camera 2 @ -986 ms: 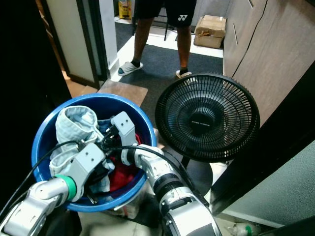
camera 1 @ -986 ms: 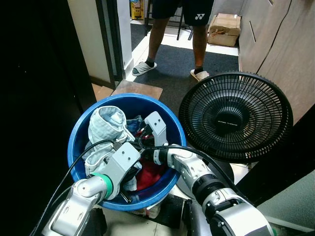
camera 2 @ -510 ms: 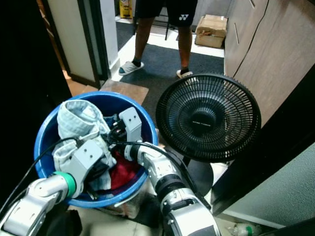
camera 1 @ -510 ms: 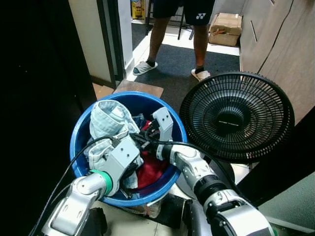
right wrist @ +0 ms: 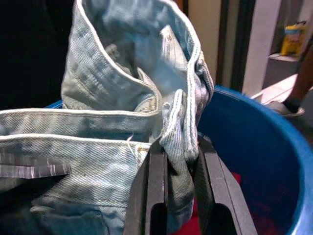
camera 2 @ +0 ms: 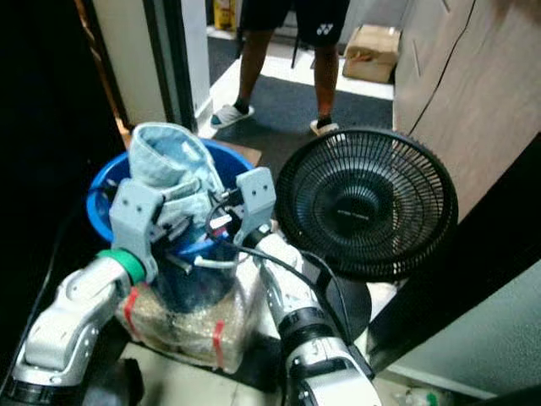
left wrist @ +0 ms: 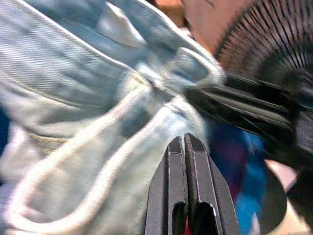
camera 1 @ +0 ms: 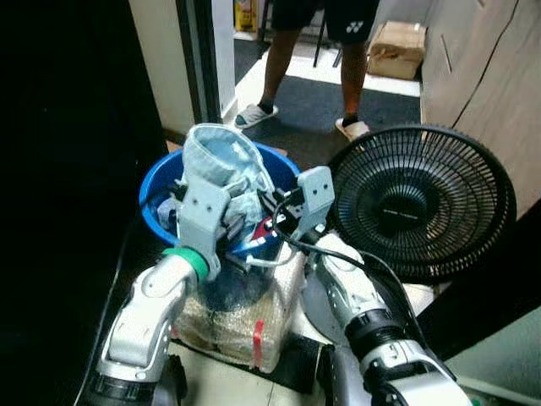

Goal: Clothes washing

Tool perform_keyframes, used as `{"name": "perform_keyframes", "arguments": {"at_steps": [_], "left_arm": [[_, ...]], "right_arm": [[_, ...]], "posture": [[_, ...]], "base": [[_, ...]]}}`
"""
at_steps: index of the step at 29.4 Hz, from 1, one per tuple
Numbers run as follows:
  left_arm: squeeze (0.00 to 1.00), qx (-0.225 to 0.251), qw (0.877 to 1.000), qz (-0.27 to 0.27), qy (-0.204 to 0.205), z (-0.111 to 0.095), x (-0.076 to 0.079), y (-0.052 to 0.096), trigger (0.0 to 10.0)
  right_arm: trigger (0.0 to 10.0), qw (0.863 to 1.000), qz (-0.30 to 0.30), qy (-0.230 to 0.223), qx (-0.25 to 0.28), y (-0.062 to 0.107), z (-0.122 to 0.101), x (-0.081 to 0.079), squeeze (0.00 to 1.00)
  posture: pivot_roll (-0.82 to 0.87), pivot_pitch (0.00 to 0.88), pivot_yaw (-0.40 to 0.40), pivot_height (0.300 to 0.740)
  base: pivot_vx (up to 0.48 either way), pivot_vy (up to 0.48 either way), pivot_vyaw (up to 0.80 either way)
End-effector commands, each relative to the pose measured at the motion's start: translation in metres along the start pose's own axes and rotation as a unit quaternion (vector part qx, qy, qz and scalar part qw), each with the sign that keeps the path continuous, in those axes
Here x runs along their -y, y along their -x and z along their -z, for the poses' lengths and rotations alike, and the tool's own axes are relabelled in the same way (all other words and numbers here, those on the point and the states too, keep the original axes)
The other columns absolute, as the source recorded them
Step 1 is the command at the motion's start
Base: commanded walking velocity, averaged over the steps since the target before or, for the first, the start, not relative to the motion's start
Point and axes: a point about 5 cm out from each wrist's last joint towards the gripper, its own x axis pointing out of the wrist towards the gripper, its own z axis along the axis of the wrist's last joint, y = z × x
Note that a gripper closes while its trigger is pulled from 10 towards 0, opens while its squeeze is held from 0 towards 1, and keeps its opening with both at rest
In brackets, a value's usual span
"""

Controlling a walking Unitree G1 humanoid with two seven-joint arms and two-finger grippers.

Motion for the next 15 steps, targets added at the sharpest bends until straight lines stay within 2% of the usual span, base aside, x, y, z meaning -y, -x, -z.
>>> {"name": "perform_keyframes", "arguments": {"at_steps": [1, 2, 4, 11, 12, 13, 14, 15], "left_arm": [[0.00, 0.022, 1.000, -0.005, 0.014, -0.012, 0.000, -0.002, 10.0], [0.00, 0.022, 1.000, -0.005, 0.014, -0.012, 0.000, -0.002, 10.0], [0.00, 0.056, 0.998, 0.013, 0.028, -0.030, 0.005, -0.004, 10.0], [0.00, 0.093, 0.994, 0.032, 0.050, -0.052, 0.015, -0.009, 10.0], [0.00, 0.102, 0.993, 0.028, 0.056, -0.057, 0.015, -0.010, 10.0], [0.00, 0.102, 0.993, 0.028, 0.056, -0.057, 0.015, -0.010, 10.0], [0.00, 0.106, 0.992, 0.024, 0.060, -0.061, 0.015, -0.012, 10.0], [0.00, 0.106, 0.992, 0.024, 0.060, -0.061, 0.015, -0.012, 10.0]], "right_arm": [[10.0, 1.000, 0.011, 0.000, 0.023, 0.002, -0.008, 0.003, 1.00], [10.0, 1.000, 0.011, 0.000, 0.023, 0.002, -0.008, 0.003, 1.00], [10.0, 0.998, 0.040, 0.008, 0.042, 0.006, -0.016, 0.012, 1.00], [10.0, 0.992, 0.096, 0.029, 0.078, 0.014, -0.033, 0.027, 1.00], [10.0, 0.990, 0.106, 0.038, 0.088, 0.016, -0.039, 0.029, 0.50], [10.0, 0.990, 0.106, 0.038, 0.088, 0.016, -0.039, 0.029, 0.50], [10.0, 0.988, 0.116, 0.046, 0.097, 0.020, -0.044, 0.031, 0.00], [10.0, 0.988, 0.116, 0.046, 0.097, 0.020, -0.044, 0.031, 0.00]], "posture": [[0.12, 0.071, 0.016, 0.471], [0.12, 0.071, 0.016, 0.471], [0.11, 0.068, 0.023, 0.471], [0.11, 0.066, 0.022, 0.471], [0.11, 0.066, 0.022, 0.471], [0.11, 0.066, 0.022, 0.471], [0.10, 0.064, 0.023, 0.471], [0.10, 0.064, 0.023, 0.471]], "base": [[0.000, 0.000, 0.00], [0.000, 0.000, 0.00], [0.000, 0.000, 0.00], [0.000, 0.000, 0.00], [0.000, 0.000, 0.00], [0.000, 0.000, 0.00], [0.000, 0.000, 0.00], [0.000, 0.000, 0.00]]}}
